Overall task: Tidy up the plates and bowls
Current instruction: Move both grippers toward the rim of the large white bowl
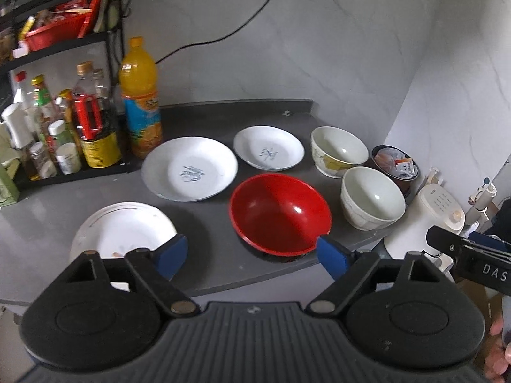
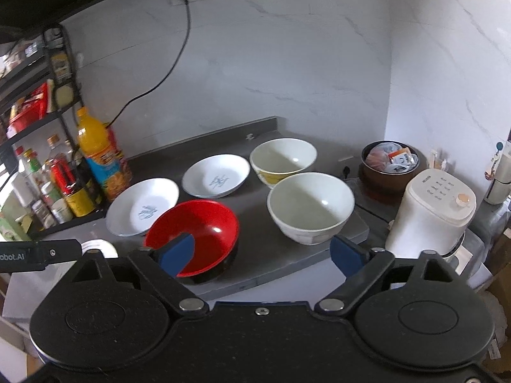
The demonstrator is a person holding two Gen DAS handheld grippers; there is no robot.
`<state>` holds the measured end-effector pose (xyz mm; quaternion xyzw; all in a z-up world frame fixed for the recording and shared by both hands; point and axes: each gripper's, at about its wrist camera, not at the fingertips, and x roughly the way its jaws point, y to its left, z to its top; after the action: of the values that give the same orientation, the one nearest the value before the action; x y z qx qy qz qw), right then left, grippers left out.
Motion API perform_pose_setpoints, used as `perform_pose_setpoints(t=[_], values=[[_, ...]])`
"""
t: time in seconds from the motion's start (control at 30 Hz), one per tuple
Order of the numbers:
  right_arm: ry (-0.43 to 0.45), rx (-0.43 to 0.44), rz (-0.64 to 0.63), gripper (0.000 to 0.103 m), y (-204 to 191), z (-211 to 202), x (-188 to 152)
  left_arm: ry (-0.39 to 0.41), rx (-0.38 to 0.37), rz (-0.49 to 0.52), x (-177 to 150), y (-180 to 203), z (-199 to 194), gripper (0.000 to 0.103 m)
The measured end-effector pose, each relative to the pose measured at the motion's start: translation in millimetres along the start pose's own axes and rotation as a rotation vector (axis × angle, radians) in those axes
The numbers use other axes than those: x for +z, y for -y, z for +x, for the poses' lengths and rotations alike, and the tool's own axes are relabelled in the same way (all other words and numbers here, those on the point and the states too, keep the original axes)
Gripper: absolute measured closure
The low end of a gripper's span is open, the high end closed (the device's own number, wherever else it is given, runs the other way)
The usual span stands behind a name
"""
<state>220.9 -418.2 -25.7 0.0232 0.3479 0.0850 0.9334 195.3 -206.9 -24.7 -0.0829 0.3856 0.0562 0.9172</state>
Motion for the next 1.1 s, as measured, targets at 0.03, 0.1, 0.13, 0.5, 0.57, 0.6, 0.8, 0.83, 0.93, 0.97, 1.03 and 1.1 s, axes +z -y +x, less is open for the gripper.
perform_pose_setpoints(t=[0.03, 0.1, 0.13, 0.5, 0.57, 0.6, 0.8, 0.83, 0.93, 0.97, 1.03, 1.1], values=[[-0.004, -0.005, 0.01, 0.017, 3, 3, 2, -0.003, -0.007, 0.003, 2, 3, 5, 0.02], [-0.007, -0.016, 0.032, 0.018, 9, 8, 6, -0.003, -0.022, 0.013, 8, 10, 16, 0.023], [-0.005, -0.018, 0.039, 0.02, 11, 11, 8, 0.0, -0.034, 0.021, 11, 13, 21, 0.024], [-0.023, -0.123, 0.16, 0.047, 37, 79, 21, -0.025, -0.153, 0.047, 61, 40, 107, 0.043], [-0.021, -0.145, 0.183, 0.049, 43, 92, 20, -0.044, -0.183, 0.048, 71, 42, 124, 0.046], [-0.026, -0.165, 0.191, 0.05, 45, 99, 19, -0.05, -0.19, 0.054, 75, 44, 131, 0.048], [-0.053, -0.238, 0.261, 0.062, 58, 129, 14, -0.084, -0.255, 0.162, 87, 64, 171, 0.048], [-0.058, -0.244, 0.268, 0.063, 59, 133, 12, -0.101, -0.271, 0.158, 88, 66, 177, 0.049], [-0.07, -0.253, 0.29, 0.065, 63, 145, 9, -0.133, -0.305, 0.173, 88, 71, 195, 0.053], [-0.078, -0.256, 0.304, 0.066, 65, 149, 8, -0.144, -0.313, 0.176, 89, 74, 199, 0.054], [-0.088, -0.255, 0.332, 0.069, 69, 158, 6, -0.166, -0.331, 0.184, 90, 78, 210, 0.056], [-0.095, -0.254, 0.347, 0.07, 72, 164, 4, -0.195, -0.325, 0.197, 91, 84, 221, 0.058]])
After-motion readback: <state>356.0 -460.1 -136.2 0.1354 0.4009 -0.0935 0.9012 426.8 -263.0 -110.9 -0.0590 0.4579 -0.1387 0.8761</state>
